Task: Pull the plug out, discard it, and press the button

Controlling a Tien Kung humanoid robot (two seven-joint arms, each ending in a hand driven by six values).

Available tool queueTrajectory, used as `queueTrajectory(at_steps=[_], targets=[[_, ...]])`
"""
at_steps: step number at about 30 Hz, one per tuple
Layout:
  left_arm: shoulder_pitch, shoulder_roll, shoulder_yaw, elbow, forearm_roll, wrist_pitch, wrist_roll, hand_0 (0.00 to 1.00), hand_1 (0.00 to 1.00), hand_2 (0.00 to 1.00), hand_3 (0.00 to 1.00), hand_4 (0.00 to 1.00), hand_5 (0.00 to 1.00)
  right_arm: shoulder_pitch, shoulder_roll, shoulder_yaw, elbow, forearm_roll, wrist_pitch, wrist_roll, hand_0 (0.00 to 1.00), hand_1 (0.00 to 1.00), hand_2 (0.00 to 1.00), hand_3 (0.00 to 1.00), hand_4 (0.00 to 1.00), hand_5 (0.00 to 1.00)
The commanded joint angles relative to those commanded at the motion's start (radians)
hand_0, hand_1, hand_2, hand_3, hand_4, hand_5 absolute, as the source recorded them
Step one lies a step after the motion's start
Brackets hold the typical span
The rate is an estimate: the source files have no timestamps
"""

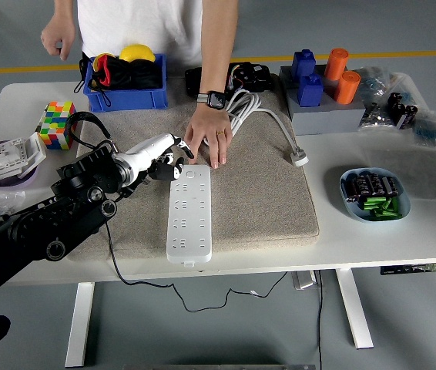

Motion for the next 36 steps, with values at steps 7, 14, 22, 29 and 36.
queueTrajectory(at_steps=[7, 14, 22, 29, 36], targets=[[0.071, 0.014, -0.155, -0.068, 0.043, 0.043, -0.066, 0.080, 0.074, 0.132, 0.671, 0.318, 0.002, 0.000, 0.002, 0.002, 0.000, -0.002, 0.002, 0.000, 0.740, 0.658, 0.639, 0.609, 0.661, 0.478], [0.146, 0.021, -0.310, -0.107, 0.089, 0.072, -0.114, 0.259, 0.304, 0.347, 0.687, 0.607, 0.002, 0.002, 0.004, 0.006, 0.000, -0.003, 0.003, -0.001, 0.740, 0.658, 0.639, 0.609, 0.661, 0.478], [0.222, 0.023, -0.480, -0.140, 0.136, 0.116, -0.158, 0.814, 0.823, 0.732, 0.757, 0.656, 0.014, 0.007, 0.002, 0.008, 0.000, -0.005, 0.006, -0.002, 0.740, 0.658, 0.639, 0.609, 0.662, 0.478], [0.277, 0.021, -0.622, -0.162, 0.156, 0.132, -0.177, 0.863, 0.866, 0.783, 0.782, 0.660, 0.044, 0.011, -0.001, 0.007, 0.000, -0.006, 0.008, 0.000, 0.739, 0.659, 0.639, 0.610, 0.662, 0.477], [0.319, 0.021, -0.714, -0.152, 0.175, 0.125, -0.165, 0.877, 0.875, 0.801, 0.799, 0.661, 0.076, 0.017, 0.000, 0.014, 0.000, -0.009, 0.011, 0.001, 0.740, 0.659, 0.639, 0.609, 0.661, 0.477]])
